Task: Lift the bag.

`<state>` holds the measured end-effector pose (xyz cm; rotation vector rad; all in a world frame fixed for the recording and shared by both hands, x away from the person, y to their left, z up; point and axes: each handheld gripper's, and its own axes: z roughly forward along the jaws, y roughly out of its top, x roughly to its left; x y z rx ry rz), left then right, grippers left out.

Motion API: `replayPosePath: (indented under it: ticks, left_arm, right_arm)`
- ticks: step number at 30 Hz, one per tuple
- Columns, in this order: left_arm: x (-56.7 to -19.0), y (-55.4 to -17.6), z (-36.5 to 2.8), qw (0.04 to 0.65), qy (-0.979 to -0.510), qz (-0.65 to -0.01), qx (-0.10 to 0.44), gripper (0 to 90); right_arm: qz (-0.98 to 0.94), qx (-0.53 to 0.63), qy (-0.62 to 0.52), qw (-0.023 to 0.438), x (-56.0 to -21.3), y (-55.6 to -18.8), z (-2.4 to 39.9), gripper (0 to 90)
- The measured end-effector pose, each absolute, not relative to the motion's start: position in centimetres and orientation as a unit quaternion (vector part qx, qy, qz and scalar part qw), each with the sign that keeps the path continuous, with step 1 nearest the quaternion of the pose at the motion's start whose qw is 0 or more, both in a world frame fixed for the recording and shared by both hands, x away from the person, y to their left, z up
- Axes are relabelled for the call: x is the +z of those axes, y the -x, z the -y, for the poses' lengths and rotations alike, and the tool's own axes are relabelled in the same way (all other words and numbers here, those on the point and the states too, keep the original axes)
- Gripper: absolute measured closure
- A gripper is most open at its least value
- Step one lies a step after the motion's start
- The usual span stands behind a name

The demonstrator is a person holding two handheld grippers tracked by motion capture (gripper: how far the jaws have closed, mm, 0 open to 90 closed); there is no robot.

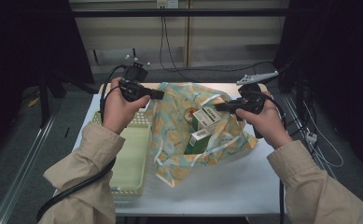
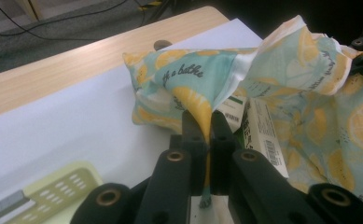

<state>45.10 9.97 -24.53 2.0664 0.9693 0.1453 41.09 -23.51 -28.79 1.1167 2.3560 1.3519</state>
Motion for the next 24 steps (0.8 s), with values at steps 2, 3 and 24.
replayPosePath:
  ticks: [2, 3, 24]
  left_arm:
    - [-25.0, -44.8, -10.6, 0.415, -0.821, -0.388, 0.054, 87.5]
    - [-25.3, -44.7, -10.9, 0.415, -0.82, -0.391, 0.052, 87.2]
    - [-29.6, -42.2, -16.6, 0.404, -0.806, -0.43, 0.051, 80.6]
  right_arm:
    - [-0.8, 0.458, -0.375, 0.097, -29.3, -40.7, 23.2, 88.7]
    - [-0.802, 0.457, -0.373, 0.093, -29.5, -40.5, 23.0, 88.7]
    - [-0.81, 0.463, -0.355, 0.057, -31.6, -36.8, 22.1, 50.8]
